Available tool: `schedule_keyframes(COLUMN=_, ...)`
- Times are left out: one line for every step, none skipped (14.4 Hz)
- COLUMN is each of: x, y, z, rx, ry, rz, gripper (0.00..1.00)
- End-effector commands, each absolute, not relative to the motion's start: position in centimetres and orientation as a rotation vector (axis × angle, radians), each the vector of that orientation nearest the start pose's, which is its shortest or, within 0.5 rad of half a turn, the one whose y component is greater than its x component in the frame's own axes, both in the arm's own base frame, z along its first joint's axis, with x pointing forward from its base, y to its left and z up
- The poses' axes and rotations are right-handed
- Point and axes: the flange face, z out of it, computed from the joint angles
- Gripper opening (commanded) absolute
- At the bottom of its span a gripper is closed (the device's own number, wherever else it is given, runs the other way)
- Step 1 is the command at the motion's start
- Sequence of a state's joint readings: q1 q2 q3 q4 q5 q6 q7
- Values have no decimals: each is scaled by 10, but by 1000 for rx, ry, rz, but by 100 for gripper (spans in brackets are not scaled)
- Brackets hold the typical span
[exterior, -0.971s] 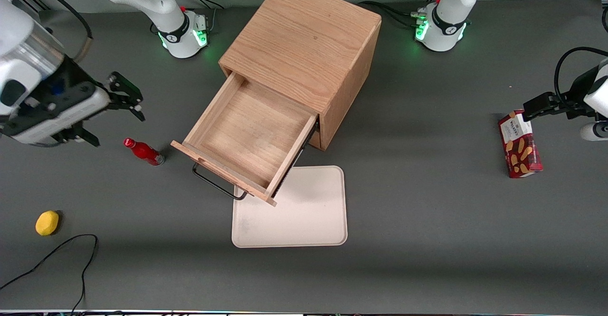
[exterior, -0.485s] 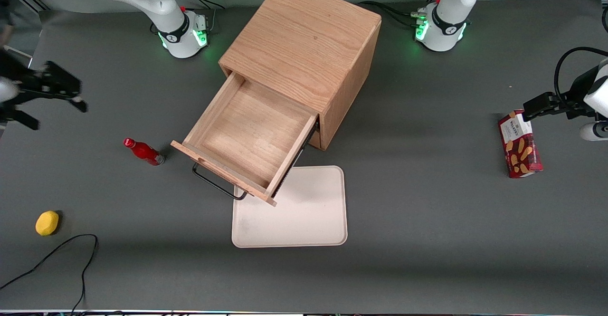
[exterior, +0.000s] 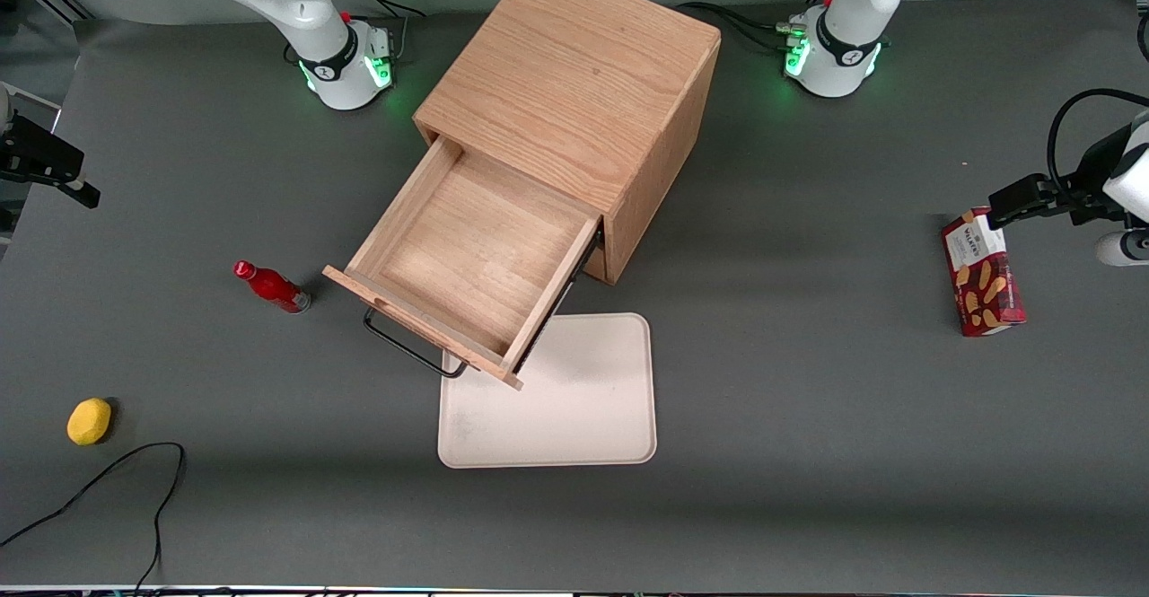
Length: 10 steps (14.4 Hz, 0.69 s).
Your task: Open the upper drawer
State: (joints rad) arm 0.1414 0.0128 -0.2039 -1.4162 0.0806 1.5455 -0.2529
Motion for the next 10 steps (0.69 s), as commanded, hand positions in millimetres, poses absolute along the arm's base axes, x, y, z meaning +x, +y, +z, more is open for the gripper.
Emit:
schedule_keyframes(x=546, y=-29, z=681, rx=-3133, ry=-282, rz=-171, gripper=100)
schedule_keyframes(x=547, y=-31, z=678, rx=-3176, ry=-289, rz=-151, gripper=100)
schedule_keyframes(x=549, y=-33, z=673, rx=-3181, ry=-283, rz=-158, gripper=100)
schedule_keyframes(x=553, y=-34, z=670, rx=-3181, ry=-280, rz=-192, gripper=100)
schedule_keyframes(x=555, y=-35, z=667, rx=-3180, ry=-276, rz=-200, gripper=100)
schedule_keyframes(x=556, y=-36, z=662, rx=-3180, ry=-261, rz=-188, gripper=100)
schedule_keyframes(x=557, y=-37, z=657, rx=-3178, ry=-257, rz=-188, gripper=100)
schedule_keyframes(x=559, y=-37, z=653, rx=-3168, ry=-252, rz=-202, gripper=100)
schedule_keyframes(x=562, y=-37, z=650, rx=-3159, ry=-248, rz=-201, gripper=100)
schedule_keyframes(x=564, y=-36, z=645, rx=-3161, ry=-246, rz=-187, gripper=100)
